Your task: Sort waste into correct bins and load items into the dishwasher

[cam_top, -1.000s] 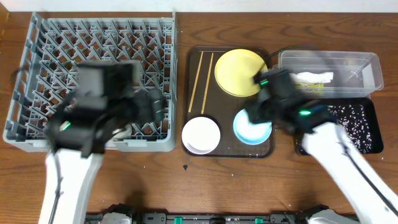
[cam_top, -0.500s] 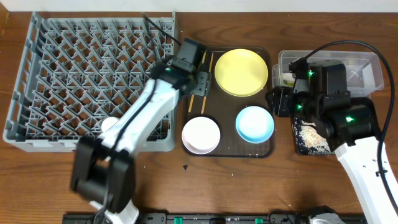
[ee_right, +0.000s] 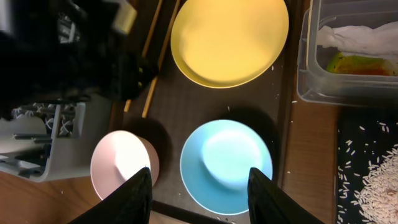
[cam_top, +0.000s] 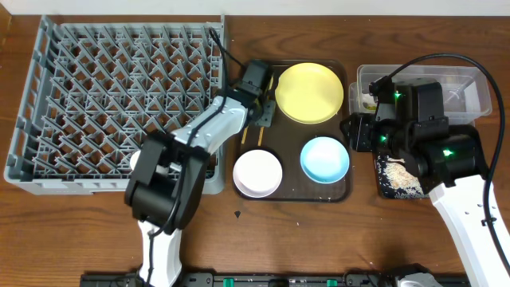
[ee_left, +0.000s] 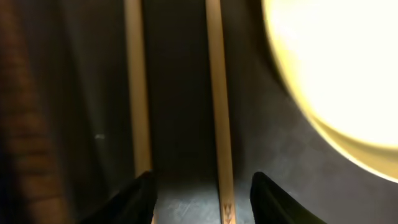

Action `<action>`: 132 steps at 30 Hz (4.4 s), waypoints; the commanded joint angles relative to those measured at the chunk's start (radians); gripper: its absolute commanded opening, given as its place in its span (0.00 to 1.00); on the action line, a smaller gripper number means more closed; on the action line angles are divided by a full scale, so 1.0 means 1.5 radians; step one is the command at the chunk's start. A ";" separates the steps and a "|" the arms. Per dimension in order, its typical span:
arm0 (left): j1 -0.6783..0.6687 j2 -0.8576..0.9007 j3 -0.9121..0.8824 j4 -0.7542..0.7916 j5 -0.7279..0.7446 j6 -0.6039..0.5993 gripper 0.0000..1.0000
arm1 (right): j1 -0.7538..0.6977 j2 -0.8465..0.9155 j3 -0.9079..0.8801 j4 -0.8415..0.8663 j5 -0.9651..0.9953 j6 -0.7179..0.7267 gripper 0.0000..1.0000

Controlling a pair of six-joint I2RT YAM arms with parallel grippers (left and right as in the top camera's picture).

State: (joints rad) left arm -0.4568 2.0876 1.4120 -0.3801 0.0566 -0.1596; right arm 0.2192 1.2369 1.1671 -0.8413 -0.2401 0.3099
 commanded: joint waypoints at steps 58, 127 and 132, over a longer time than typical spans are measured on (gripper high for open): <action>0.142 -0.167 -0.013 -0.203 -0.068 -0.009 0.22 | -0.006 0.003 0.001 -0.034 -0.008 -0.008 0.45; -0.001 -0.111 0.010 -0.057 -0.029 0.048 0.08 | -0.006 0.003 0.001 -0.035 -0.008 -0.007 0.48; 0.007 -0.208 0.010 -0.096 -0.110 0.049 0.08 | -0.006 0.003 0.001 -0.035 -0.008 -0.007 0.48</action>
State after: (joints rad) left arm -0.4583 1.8587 1.4189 -0.5007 0.0010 -0.0784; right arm 0.2199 1.2369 1.1671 -0.8936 -0.2440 0.3099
